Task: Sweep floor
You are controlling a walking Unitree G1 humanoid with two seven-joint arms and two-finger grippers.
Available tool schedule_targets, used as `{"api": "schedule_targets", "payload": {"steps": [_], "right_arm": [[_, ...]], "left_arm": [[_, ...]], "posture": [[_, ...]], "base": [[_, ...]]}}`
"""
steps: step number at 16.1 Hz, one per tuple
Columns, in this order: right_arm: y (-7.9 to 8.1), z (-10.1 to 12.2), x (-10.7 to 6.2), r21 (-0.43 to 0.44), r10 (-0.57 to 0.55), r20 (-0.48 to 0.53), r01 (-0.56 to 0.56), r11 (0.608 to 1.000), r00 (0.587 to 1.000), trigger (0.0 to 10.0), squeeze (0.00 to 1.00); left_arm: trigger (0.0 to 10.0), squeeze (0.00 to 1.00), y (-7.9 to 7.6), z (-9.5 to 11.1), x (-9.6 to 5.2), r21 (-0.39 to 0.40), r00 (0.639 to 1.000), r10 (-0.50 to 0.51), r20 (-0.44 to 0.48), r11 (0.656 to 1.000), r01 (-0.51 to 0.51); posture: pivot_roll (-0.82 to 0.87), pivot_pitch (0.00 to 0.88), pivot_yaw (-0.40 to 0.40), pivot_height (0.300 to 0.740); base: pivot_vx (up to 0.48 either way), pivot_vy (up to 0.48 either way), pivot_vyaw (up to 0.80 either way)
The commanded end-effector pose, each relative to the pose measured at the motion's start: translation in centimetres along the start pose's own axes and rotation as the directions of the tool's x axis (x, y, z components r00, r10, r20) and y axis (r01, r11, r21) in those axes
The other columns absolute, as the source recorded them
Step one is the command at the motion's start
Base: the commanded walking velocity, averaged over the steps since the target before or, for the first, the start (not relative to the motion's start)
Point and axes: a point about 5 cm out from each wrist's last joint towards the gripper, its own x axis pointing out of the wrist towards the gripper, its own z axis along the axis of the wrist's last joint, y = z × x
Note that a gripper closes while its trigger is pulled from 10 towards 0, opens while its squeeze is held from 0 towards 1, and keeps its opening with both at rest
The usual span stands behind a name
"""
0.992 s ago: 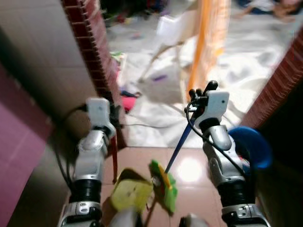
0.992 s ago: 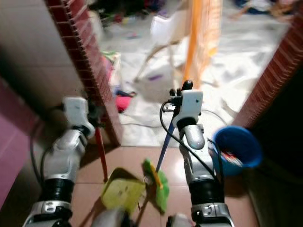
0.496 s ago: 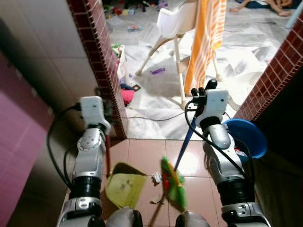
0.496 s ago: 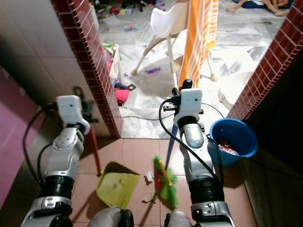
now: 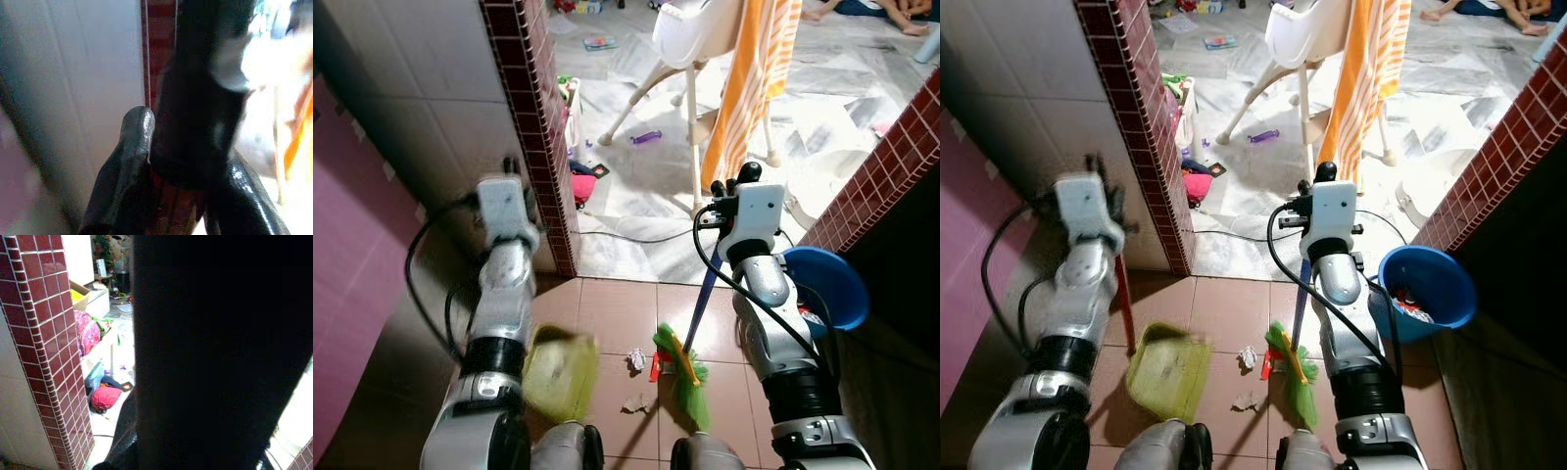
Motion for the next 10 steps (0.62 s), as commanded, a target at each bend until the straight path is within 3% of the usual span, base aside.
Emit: {"api": "schedule_targets", "payload": {"steps": [1, 5, 7, 10], "right_arm": [[0.1, 0.1, 0.0, -0.02, -0.006, 0.006, 0.006, 1.0, 1.0, 10.0, 0.0], [0.2, 0.0, 0.0, -0.019, -0.003, 0.002, 0.003, 1.0, 1.0, 10.0, 0.0], [0.5, 0.0, 0.1, -0.018, 0.001, 0.0, -0.001, 1.0, 1.0, 10.0, 0.0], [0.0, -0.2, 0.1, -0.046, -0.023, -0.017, 0.022, 0.999, 1.0, 10.0, 0.0]], "left_arm": [[10.0, 0.0, -1.4, 5.0, 0.9, -0.011, 0.969, -0.035, 0.245, 0.999, 0.038], [10.0, 0.0, -3.0, 6.7, 0.9, 0.019, 0.943, -0.114, 0.314, 0.993, 0.114], [10.0, 0.0, -3.9, 4.9, 0.3, 0.013, 0.956, -0.145, 0.256, 0.989, 0.146], [10.0, 0.0, -4.0, 2.2, -0.8, 0.038, 0.975, -0.139, 0.171, 0.99, 0.135]], "posture": [[-0.08, 0.088, 0.013, 0.74], [-0.07, 0.088, 0.007, 0.74], [-0.07, 0.087, 0.007, 0.74], [-0.08, 0.096, 0.009, 0.74]], "base": [[0.0, 0.0, 0.0], [0.0, 0.0, 0.0], [0.0, 0.0, 0.0], [0.0, 0.0, 0.0]]}}
